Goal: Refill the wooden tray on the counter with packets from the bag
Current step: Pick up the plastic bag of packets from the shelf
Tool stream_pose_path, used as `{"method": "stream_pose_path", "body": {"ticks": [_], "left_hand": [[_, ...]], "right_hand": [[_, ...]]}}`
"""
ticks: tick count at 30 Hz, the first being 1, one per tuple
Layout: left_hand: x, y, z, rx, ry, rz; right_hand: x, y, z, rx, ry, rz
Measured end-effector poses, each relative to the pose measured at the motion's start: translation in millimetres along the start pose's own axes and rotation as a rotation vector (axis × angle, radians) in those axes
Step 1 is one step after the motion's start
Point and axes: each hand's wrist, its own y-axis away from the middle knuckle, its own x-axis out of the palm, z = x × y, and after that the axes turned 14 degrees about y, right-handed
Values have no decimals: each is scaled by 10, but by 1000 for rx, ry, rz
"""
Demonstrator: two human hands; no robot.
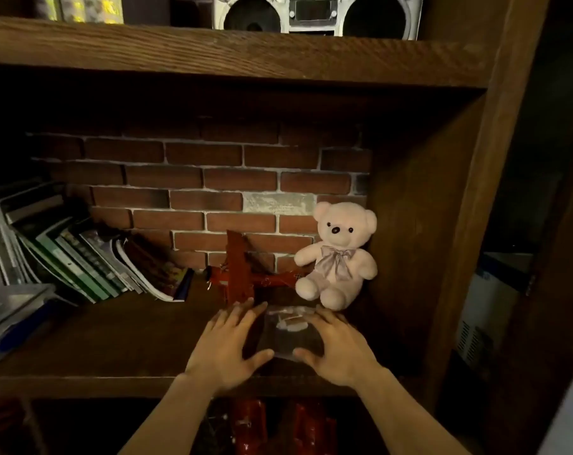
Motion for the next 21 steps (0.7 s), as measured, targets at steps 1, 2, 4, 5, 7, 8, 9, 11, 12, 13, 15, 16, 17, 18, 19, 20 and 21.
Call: {"method": "stream_pose_path", "body": {"ticks": [1, 2, 4, 5, 7, 8, 9, 11, 12, 13, 15, 16, 17, 18, 19, 20, 21], "left_hand": [[18, 0, -2, -4, 3, 38], [49, -24, 11, -10, -12, 67], [118, -45, 24, -22, -30, 116], [156, -67, 32, -17, -26, 129], [209, -87, 46, -14, -22, 155], [222, -104, 57, -9, -32, 168], [233, -111, 62, 1, -32, 167], [245, -127, 58, 24, -35, 165], [251, -136, 60, 34, -34, 170], [256, -146, 59, 43, -25, 170], [282, -172, 87, 58, -3, 170], [298, -182, 107, 54, 10, 182], [311, -186, 122, 55, 25, 189], [321, -189, 135, 52, 37, 197], [331, -187, 147, 57, 42, 196], [335, -183, 156, 65, 45, 193], [334, -178, 156, 79, 47, 182]], "right_hand": [[16, -2, 15, -11, -20, -3], [24, -14, 32, -1, -30, -4], [79, -19, 53, -3, -28, 9], [116, -28, 53, -1, -26, 16], [177, -31, 57, 1, -15, 37], [207, -34, 50, 2, -5, 49], [230, -36, 53, 1, -5, 51], [262, -32, 57, 8, -4, 69], [272, -28, 55, 9, -2, 84], [279, -22, 49, 9, 3, 99], [293, -9, 43, 0, 17, 129], [305, -7, 40, -1, 18, 138], [316, -3, 44, -1, 24, 140], [324, 0, 53, -1, 31, 142], [336, 2, 64, -4, 39, 132], [343, 6, 74, -7, 46, 125], [347, 8, 79, -8, 52, 111]]}}
